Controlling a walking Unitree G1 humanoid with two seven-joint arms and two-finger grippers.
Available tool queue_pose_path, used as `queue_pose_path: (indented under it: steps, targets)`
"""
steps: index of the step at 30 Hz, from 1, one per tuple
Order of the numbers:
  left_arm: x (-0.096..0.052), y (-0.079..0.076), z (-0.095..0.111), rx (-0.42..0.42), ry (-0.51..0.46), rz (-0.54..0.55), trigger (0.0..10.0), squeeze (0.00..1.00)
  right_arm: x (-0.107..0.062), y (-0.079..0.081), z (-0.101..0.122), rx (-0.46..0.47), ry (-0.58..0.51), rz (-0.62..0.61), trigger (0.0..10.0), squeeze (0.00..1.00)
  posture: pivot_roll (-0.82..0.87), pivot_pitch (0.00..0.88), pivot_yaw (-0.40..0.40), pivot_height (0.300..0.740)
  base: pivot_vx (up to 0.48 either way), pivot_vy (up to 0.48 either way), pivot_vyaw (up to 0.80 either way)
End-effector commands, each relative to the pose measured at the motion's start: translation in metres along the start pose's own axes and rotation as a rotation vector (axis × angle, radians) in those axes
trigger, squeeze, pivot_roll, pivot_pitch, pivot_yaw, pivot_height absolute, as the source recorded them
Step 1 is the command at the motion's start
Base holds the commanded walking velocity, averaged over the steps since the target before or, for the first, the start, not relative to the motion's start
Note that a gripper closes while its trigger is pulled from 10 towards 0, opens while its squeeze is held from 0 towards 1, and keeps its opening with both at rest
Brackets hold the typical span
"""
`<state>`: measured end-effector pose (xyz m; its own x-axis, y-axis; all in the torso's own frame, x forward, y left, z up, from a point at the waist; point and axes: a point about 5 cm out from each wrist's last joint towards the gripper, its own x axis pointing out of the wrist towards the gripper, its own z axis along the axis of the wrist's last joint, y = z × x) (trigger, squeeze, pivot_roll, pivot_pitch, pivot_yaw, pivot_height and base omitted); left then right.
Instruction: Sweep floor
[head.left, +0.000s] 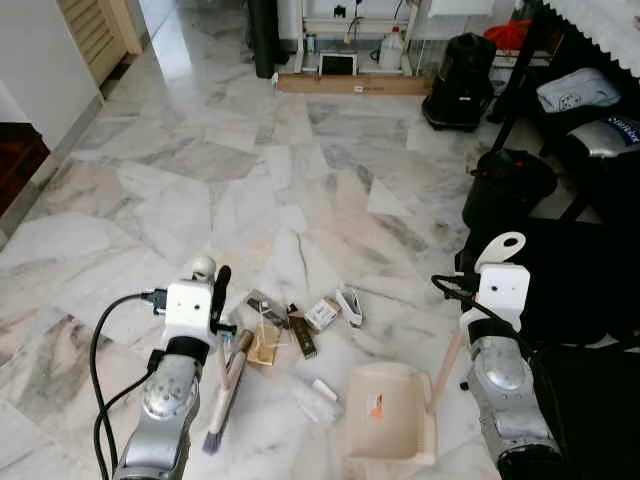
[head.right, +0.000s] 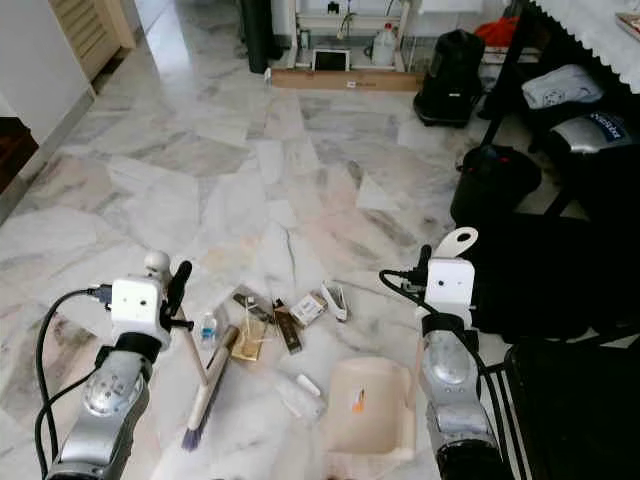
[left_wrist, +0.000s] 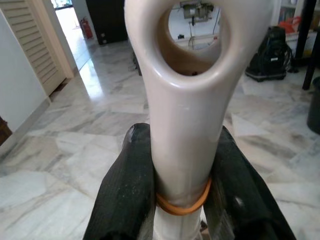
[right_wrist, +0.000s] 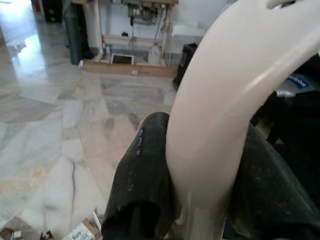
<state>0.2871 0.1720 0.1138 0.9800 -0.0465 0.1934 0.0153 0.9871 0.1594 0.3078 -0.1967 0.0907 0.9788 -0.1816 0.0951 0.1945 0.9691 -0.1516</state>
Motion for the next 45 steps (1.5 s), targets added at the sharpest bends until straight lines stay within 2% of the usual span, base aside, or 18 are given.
queue_pose_path:
  steps: [1, 6, 27, 33, 37, 45]
  targets:
    - [0.003, 0.003, 0.004, -0.007, -0.027, 0.001, 10.0, 0.0, 0.003, -0.002, 0.004, -0.006, -0.032, -0.011, 10.0, 0.0, 0.1, 0.144, -0.012, 0.74, 0.0, 0.0, 0.0]
    - [0.005, 0.002, 0.005, -0.031, -0.028, -0.006, 10.0, 0.0, 0.002, 0.0, -0.001, -0.006, -0.018, -0.009, 10.0, 0.0, 0.1, 0.146, -0.004, 0.74, 0.0, 0.0, 0.0]
    - [0.016, 0.0, 0.006, -0.048, -0.024, -0.057, 10.0, 0.0, -0.006, 0.012, -0.035, -0.025, 0.096, 0.006, 10.0, 0.0, 0.12, 0.138, 0.025, 0.74, 0.0, 0.0, 0.0]
    - [0.016, 0.001, 0.002, -0.077, -0.005, -0.057, 10.0, 0.0, -0.004, 0.012, -0.032, -0.026, 0.07, -0.022, 10.0, 0.0, 0.12, 0.139, 0.031, 0.74, 0.0, 0.0, 0.0]
    - [0.016, 0.002, 0.002, -0.077, -0.003, -0.058, 10.0, 0.0, 0.001, 0.011, -0.024, -0.013, 0.02, -0.05, 10.0, 0.0, 0.13, 0.147, 0.034, 0.74, 0.0, 0.0, 0.0]
    - [0.015, 0.003, 0.002, -0.076, -0.004, -0.059, 10.0, 0.0, 0.003, 0.012, -0.022, -0.01, 0.003, -0.054, 10.0, 0.0, 0.13, 0.158, 0.035, 0.74, 0.0, 0.0, 0.0]
